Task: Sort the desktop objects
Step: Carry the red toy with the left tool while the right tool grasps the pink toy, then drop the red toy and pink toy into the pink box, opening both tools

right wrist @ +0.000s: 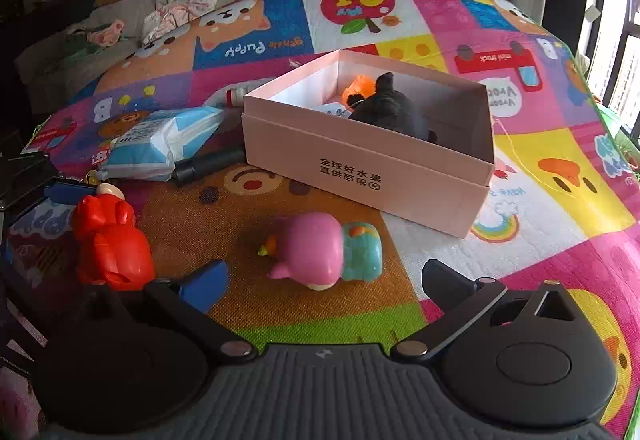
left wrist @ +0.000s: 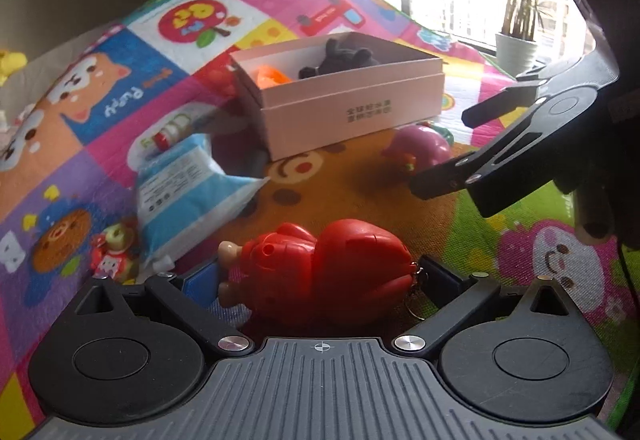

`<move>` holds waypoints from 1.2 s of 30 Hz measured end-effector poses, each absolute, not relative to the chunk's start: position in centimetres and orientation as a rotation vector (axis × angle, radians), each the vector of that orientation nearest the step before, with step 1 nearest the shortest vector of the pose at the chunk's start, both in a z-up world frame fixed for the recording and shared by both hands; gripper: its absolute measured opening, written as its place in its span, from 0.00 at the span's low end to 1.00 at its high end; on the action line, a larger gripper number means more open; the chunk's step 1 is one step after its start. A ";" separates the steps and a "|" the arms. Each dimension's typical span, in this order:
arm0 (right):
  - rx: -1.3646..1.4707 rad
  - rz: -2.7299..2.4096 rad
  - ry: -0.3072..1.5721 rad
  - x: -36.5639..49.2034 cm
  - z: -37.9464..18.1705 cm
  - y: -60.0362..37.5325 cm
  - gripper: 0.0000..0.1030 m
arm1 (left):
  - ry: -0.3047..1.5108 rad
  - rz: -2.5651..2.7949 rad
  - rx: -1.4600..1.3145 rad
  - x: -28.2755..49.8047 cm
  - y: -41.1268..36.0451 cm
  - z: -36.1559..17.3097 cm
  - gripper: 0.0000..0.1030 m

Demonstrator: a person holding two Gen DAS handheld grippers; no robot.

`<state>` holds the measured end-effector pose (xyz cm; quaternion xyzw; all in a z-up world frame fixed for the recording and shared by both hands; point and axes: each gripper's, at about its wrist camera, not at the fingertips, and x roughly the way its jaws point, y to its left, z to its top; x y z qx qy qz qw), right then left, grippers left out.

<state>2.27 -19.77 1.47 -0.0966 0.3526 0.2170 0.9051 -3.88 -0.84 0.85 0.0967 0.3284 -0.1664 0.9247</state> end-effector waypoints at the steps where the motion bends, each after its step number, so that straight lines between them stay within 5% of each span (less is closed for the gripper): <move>1: -0.185 0.439 0.745 3.0 1.2 -19.6 1.00 | 0.681 -0.343 0.175 -3.9 -0.5 0.9 1.00; 5: -0.113 0.401 0.812 5.0 0.3 -19.9 0.95 | 0.692 -0.335 0.153 -4.2 -0.6 0.9 1.00; 8: -0.153 0.422 0.790 4.1 0.8 -19.8 0.71 | 0.698 -0.313 0.146 -4.0 -0.9 0.7 1.00; 14: -0.162 0.453 0.702 1.8 4.4 -21.1 0.68 | 0.648 -0.287 0.170 -4.3 -1.3 2.2 0.99; 22: -0.076 0.287 0.255 -1.3 16.6 -26.5 0.68 | 0.346 -0.246 0.180 -1.2 -2.1 12.1 0.99; 36: -0.083 0.228 0.423 0.3 11.4 -28.8 0.69 | 0.455 -0.259 0.173 5.9 -4.9 11.0 0.99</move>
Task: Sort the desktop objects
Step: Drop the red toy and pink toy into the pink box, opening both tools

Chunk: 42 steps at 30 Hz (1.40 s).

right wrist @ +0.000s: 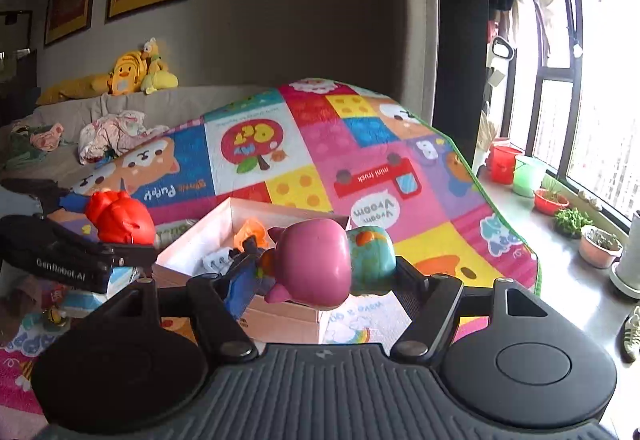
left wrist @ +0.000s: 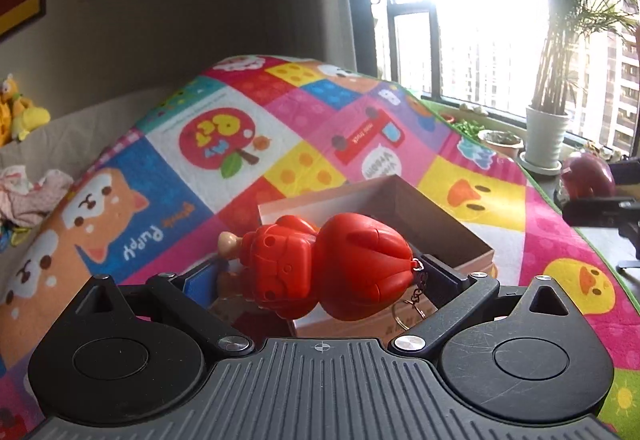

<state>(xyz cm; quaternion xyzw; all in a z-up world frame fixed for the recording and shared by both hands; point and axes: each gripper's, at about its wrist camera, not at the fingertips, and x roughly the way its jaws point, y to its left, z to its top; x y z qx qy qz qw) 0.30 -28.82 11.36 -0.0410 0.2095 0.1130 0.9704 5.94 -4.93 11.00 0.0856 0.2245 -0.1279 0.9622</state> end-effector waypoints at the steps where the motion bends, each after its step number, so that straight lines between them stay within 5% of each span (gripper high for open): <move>1: -0.083 0.231 0.425 0.2 11.2 -28.9 0.69 | 0.442 -0.259 0.172 6.5 -5.0 11.4 0.99; 10: -0.109 0.236 0.457 0.3 9.1 -29.1 0.69 | 0.424 -0.336 0.130 15.0 -9.1 14.5 0.99; 15: -0.102 0.245 0.469 0.8 8.7 -28.9 0.69 | 0.561 -0.355 0.017 18.9 -9.2 14.1 1.00; 33: -0.014 0.252 0.537 11.4 10.6 -23.1 0.70 | 0.498 -0.202 0.107 -2.0 1.5 5.1 1.00; 36: -0.011 0.206 0.519 13.9 11.0 -22.3 0.84 | 0.527 -0.171 0.093 -2.8 3.3 4.1 1.00; 42: -0.069 0.272 0.532 12.5 11.2 -19.1 0.83 | 0.551 -0.072 0.095 -3.8 6.6 2.6 1.00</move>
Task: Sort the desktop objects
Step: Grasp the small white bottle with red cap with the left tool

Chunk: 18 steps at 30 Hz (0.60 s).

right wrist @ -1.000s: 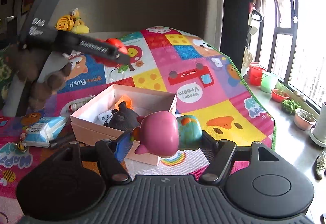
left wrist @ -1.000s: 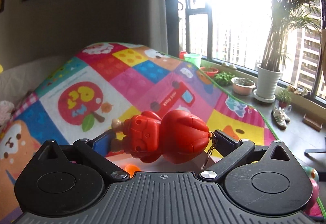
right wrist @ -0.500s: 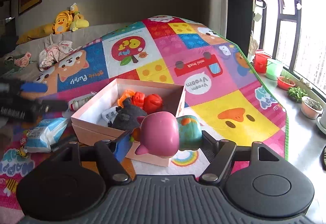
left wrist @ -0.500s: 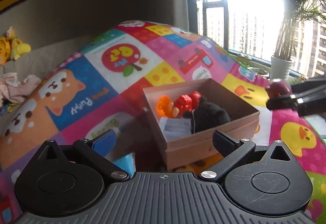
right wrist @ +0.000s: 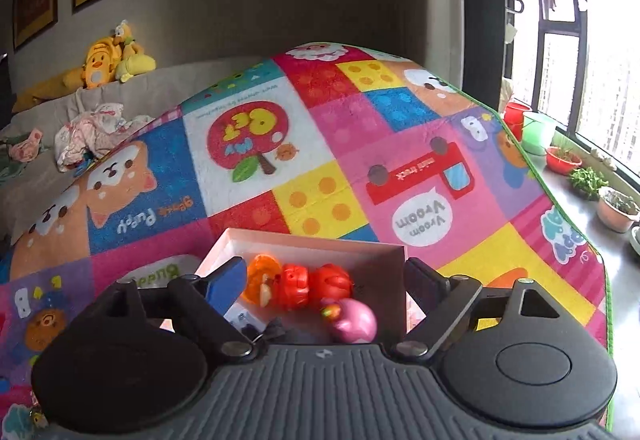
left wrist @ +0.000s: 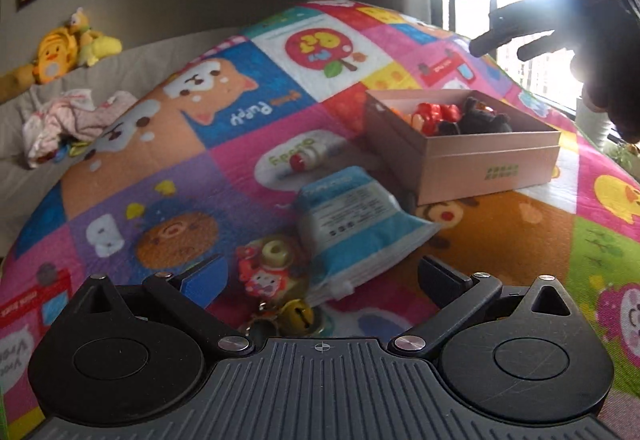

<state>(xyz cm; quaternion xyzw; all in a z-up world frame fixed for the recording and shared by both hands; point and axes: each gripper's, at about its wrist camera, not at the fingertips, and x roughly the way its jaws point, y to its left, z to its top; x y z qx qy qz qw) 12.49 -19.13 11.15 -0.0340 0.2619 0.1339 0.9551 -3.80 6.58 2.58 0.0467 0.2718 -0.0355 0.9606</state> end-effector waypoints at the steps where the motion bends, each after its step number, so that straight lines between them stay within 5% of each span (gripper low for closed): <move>1: -0.110 0.305 0.530 11.5 10.9 -18.0 0.83 | 0.559 -0.053 0.093 -3.7 7.0 2.4 1.00; 3: -0.191 0.385 0.546 9.6 10.1 -15.4 0.77 | 0.575 -0.030 0.087 -3.4 7.6 2.1 1.00; 6: -0.240 0.517 0.654 7.9 8.2 -11.9 0.43 | 0.578 -0.043 0.069 -3.3 7.9 2.1 1.00; 7: -0.242 0.535 0.689 7.6 7.5 -10.9 0.40 | 0.570 -0.046 0.070 -3.4 7.9 2.2 1.00; 18: -0.092 0.491 0.827 9.0 2.5 -7.4 0.40 | 0.559 0.001 -0.005 -2.5 10.3 3.4 1.00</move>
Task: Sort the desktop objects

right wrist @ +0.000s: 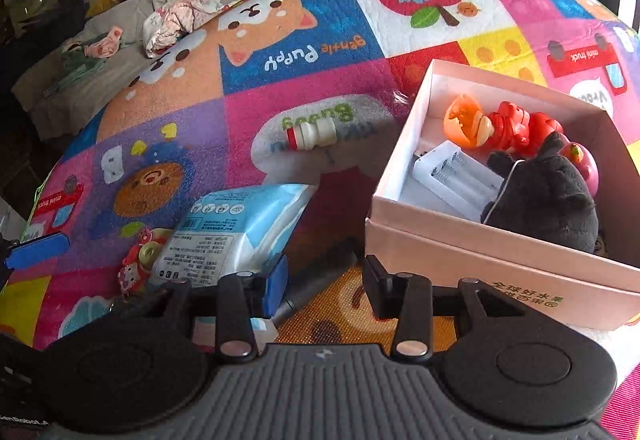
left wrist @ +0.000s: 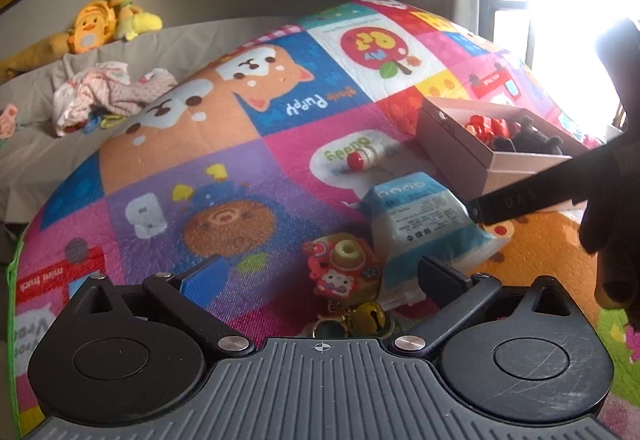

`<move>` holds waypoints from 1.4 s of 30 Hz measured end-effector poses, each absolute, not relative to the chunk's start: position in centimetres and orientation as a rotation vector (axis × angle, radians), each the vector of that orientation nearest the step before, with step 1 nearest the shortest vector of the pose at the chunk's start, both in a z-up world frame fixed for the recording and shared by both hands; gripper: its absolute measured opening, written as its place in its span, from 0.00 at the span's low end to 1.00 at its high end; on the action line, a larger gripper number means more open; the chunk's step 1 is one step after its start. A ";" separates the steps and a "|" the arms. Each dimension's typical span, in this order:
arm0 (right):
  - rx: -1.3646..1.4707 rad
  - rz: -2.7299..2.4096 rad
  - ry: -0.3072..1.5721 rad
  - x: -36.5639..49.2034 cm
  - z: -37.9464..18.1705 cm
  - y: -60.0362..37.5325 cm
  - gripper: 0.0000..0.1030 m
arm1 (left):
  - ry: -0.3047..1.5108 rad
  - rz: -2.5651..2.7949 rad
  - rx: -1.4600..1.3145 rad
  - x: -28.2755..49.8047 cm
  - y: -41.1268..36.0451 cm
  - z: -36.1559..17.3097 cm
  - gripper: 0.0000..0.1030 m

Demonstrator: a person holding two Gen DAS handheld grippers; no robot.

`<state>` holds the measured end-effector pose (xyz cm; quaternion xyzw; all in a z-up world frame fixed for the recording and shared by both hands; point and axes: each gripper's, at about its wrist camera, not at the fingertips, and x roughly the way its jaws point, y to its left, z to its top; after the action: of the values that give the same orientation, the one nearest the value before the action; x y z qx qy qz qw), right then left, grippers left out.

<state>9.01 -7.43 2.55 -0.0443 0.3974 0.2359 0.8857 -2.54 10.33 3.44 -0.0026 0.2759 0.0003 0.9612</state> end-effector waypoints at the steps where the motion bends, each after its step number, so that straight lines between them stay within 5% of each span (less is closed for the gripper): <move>1: -0.086 0.503 0.845 9.2 2.3 -7.3 0.40 | 0.552 -0.005 -0.019 -2.2 10.5 3.8 1.00; 7: -0.133 0.526 0.854 7.8 1.6 -8.8 0.27 | 0.528 -0.007 -0.077 3.8 10.9 6.0 1.00; 15: -0.180 0.394 0.762 4.0 1.5 -17.2 0.27 | 0.723 -0.076 -0.170 12.7 7.9 5.5 0.99; 18: -0.095 0.348 0.734 3.2 1.8 -20.7 0.33 | 0.792 -0.012 -0.138 15.8 6.6 4.4 0.78; 24: -0.017 0.272 0.632 1.9 1.2 -24.5 0.52 | 0.874 0.048 -0.188 20.4 6.3 2.9 0.70; 27: 0.006 0.260 0.664 2.6 0.1 -24.9 0.53 | 0.898 0.070 -0.181 21.5 6.2 2.6 0.50; 33: 0.103 0.280 0.675 3.3 -0.2 -26.2 0.57 | 0.802 0.055 -0.036 18.6 5.5 4.3 0.50; 42: 0.053 0.264 0.677 3.1 -0.1 -25.4 0.59 | 0.611 -0.296 0.037 4.0 1.2 8.7 0.50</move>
<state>3.15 -25.36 -0.10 0.0259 0.3311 0.1292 0.9343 3.99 1.24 8.74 0.0181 0.2996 -0.1450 0.9428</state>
